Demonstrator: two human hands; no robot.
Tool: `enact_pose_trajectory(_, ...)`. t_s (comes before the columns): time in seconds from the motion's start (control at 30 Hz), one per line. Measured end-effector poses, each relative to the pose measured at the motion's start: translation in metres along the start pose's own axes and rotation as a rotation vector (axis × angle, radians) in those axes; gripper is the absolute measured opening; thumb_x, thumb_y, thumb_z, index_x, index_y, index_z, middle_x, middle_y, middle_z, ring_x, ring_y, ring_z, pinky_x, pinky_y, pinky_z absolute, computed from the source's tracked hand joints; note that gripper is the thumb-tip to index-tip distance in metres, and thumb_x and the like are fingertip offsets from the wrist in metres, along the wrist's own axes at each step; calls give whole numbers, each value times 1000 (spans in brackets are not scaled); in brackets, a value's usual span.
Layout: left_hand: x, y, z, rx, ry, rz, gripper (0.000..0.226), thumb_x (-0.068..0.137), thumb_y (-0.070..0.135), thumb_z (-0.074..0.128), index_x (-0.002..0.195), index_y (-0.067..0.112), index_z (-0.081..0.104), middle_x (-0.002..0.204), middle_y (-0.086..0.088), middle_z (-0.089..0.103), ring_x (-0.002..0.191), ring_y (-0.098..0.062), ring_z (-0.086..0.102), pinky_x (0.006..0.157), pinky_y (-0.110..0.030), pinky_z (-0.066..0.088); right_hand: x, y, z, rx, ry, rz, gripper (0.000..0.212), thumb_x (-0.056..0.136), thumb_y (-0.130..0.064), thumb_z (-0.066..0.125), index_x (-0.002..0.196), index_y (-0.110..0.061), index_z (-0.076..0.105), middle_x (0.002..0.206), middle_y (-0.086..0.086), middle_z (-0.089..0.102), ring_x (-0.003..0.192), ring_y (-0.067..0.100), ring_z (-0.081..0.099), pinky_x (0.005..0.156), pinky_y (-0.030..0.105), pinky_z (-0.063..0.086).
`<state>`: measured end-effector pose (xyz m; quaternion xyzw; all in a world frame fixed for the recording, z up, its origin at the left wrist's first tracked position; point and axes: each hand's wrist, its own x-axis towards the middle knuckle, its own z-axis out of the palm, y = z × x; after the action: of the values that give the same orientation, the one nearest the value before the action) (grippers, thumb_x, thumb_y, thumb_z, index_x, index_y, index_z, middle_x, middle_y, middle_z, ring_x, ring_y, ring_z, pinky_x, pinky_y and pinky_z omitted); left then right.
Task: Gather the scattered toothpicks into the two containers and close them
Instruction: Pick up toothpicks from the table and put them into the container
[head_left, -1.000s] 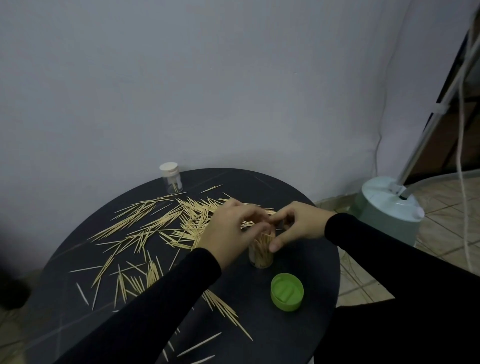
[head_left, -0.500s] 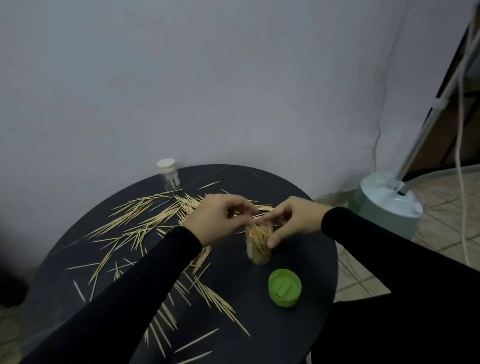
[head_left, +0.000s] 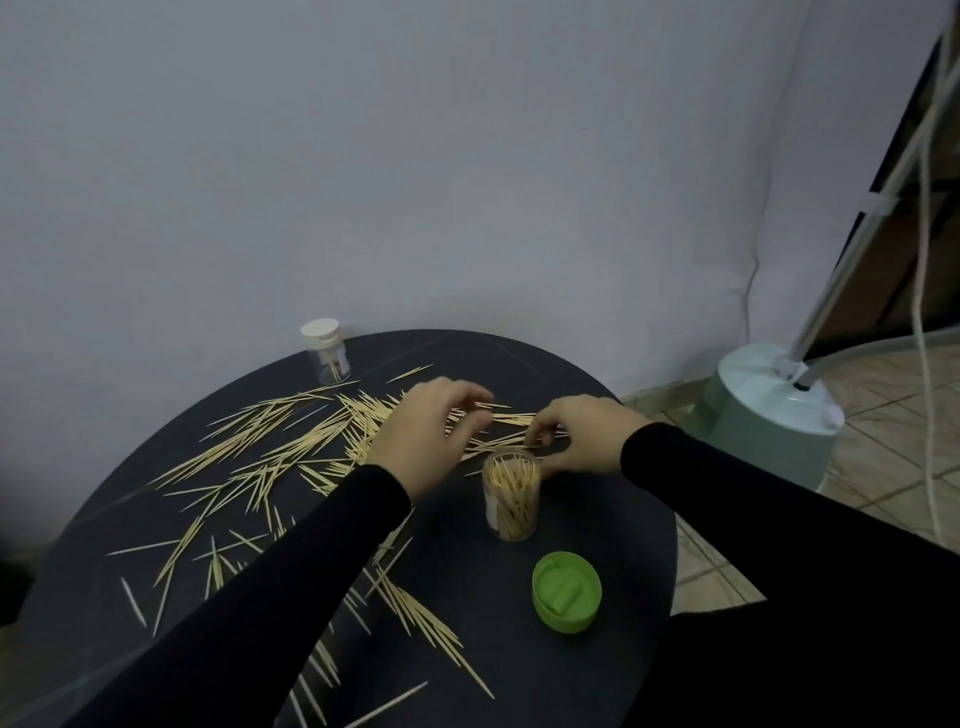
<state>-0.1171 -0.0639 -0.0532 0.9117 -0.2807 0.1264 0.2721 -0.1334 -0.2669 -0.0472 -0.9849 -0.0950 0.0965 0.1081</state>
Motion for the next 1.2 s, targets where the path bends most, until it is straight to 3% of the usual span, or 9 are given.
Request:
enact_pose_trajectory(0.1, 8, -19, 12, 155, -281, -135, 51, 86, 47, 61, 133, 34, 48, 136, 5, 44, 127, -12, 37, 106, -34, 38, 15, 5, 7, -129, 71, 49, 64, 79, -60, 66, 135, -33, 48, 128, -4, 51, 117, 17, 49, 104, 41, 38)
enact_pose_trajectory(0.2, 17, -24, 20, 190, -423, -92, 63, 83, 54, 61, 139, 33, 41, 144, 5, 36, 131, -15, 29, 109, -35, 31, 25, 13, 7, -158, 74, 85, 78, 77, -67, 62, 143, -33, 38, 139, -2, 44, 127, 20, 42, 108, 44, 33)
enact_pose_trajectory(0.4, 45, -30, 27, 274, -445, -53, 64, 87, 49, 59, 144, 33, 35, 149, 5, 34, 133, -18, 28, 108, -36, 31, 37, 19, 3, -172, 32, 86, 74, 81, -66, 58, 144, -33, 38, 137, -3, 47, 124, 19, 46, 105, 41, 32)
enact_pose_trajectory(0.57, 65, -34, 28, 344, -608, -128, 74, 89, 48, 57, 151, 32, 19, 157, 6, 19, 141, -26, 15, 113, -43, 23, 40, 19, 1, -171, 34, 68, 60, 88, -57, 56, 141, -32, 45, 133, -5, 51, 122, 17, 47, 101, 39, 29)
enact_pose_trajectory(0.7, 70, -35, 30, 354, -586, -108, 74, 86, 50, 60, 149, 30, 27, 151, 5, 28, 137, -23, 20, 111, -41, 25, 40, 16, 1, -166, 50, 45, 48, 91, -52, 55, 136, -36, 51, 124, -7, 55, 116, 16, 49, 99, 39, 30)
enact_pose_trajectory(0.93, 48, -33, 28, 395, -424, 71, 45, 92, 49, 51, 134, 34, 51, 130, 9, 49, 118, -14, 35, 102, -35, 36, 35, 15, 4, -161, 120, 13, 30, 95, -44, 53, 123, -41, 62, 118, -16, 62, 111, 11, 52, 97, 37, 25)
enact_pose_trajectory(1.07, 31, -33, 22, 490, -322, 167, 36, 96, 49, 42, 126, 36, 59, 116, 10, 58, 103, -12, 41, 89, -31, 41, 33, 7, 6, -200, 149, -12, 27, 96, -42, 52, 118, -38, 66, 117, -16, 64, 109, 11, 54, 95, 35, 25)
enact_pose_trajectory(1.2, 15, -33, 18, 532, -272, 160, 35, 98, 46, 40, 124, 35, 60, 114, 9, 60, 100, -13, 44, 87, -32, 43, 34, -5, 8, -272, 122, -52, 26, 98, -41, 49, 116, -35, 67, 112, -12, 65, 107, 13, 55, 95, 38, 26)
